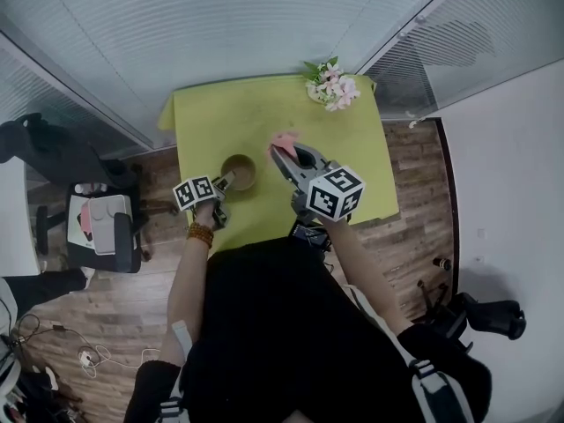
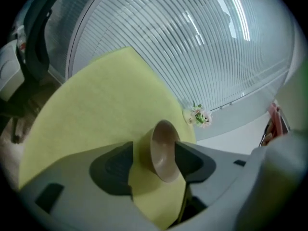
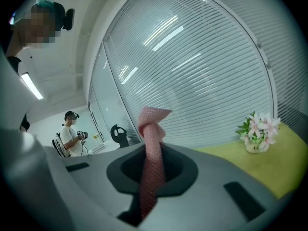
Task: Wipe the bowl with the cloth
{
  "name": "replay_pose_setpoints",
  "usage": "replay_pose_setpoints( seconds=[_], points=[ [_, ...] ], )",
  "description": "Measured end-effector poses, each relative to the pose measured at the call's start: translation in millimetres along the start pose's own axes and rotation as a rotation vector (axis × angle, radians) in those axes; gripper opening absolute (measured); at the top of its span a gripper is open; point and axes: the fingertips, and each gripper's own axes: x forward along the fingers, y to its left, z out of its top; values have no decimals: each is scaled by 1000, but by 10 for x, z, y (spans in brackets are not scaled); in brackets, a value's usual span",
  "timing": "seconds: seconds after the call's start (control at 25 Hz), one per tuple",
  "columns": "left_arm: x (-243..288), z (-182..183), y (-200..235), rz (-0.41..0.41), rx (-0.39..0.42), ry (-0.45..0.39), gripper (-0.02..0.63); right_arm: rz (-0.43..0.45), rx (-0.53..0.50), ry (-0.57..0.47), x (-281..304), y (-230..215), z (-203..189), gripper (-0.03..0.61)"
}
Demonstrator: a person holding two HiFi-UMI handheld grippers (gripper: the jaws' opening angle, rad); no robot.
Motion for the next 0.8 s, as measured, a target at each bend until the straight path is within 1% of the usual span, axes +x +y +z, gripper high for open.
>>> replay_pose_setpoints(
  seconds=[0.12,0.2,0.28,0.4,0.48,0.52,0.68,0.76,0.8],
  points=[
    [-190,167,-34,26,90,-51,262,5,-7,-1,36,12,11,12],
    [-324,323,-166,39,185,-97,262,6,-22,-5,67,23,40,12],
    [-452,488,-391,39,325,-149,261,4,-47,-13,109,48,92,12],
    [-624,693,-845,18,569,-228,252,-5,-107,-36,194,112,206,12],
    [-757,817,-1110,37,701,-298,234,-13,-155,-61,248,171,289,12],
    [-833,876,-1226,56,752,-337,213,-18,-179,-74,273,204,327,12],
    [-1179,1092,-1650,140,907,-520,113,-22,-237,-93,366,322,426,12],
    [-1340,1165,-1816,181,959,-602,73,-24,-251,-96,396,353,449,12],
    [-1406,1188,-1879,193,968,-629,62,-28,-257,-96,408,361,455,12]
  ],
)
